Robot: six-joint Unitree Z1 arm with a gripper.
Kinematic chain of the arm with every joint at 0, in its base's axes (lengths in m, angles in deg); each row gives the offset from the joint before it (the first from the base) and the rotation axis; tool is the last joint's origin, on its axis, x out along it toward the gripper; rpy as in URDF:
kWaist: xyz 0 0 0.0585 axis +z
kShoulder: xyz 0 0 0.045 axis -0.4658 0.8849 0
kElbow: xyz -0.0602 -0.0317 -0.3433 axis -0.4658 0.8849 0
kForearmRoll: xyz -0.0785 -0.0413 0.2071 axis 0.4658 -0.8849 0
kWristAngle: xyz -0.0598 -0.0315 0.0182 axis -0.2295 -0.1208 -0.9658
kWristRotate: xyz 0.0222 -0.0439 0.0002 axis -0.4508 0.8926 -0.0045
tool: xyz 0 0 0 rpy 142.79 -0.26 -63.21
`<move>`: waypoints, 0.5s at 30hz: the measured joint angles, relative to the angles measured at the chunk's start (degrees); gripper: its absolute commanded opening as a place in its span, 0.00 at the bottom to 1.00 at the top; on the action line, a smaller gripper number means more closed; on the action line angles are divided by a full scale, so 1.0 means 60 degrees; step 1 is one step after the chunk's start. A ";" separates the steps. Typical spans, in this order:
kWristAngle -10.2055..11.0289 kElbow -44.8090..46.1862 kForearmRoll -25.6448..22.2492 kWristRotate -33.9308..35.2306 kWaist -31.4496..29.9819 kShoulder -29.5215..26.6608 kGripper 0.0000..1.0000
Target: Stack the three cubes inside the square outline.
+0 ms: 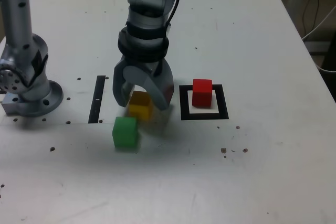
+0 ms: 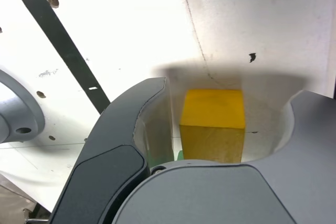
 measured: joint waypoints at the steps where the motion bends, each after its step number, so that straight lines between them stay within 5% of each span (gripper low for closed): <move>1: 0.0003 -0.0016 0.0025 0.0015 0.0000 0.0013 0.56; 8: 0.0030 -0.0046 0.0323 -0.0084 0.0000 0.0184 0.47; 15: 0.0032 -0.0047 0.0336 -0.0195 0.0104 0.0240 0.23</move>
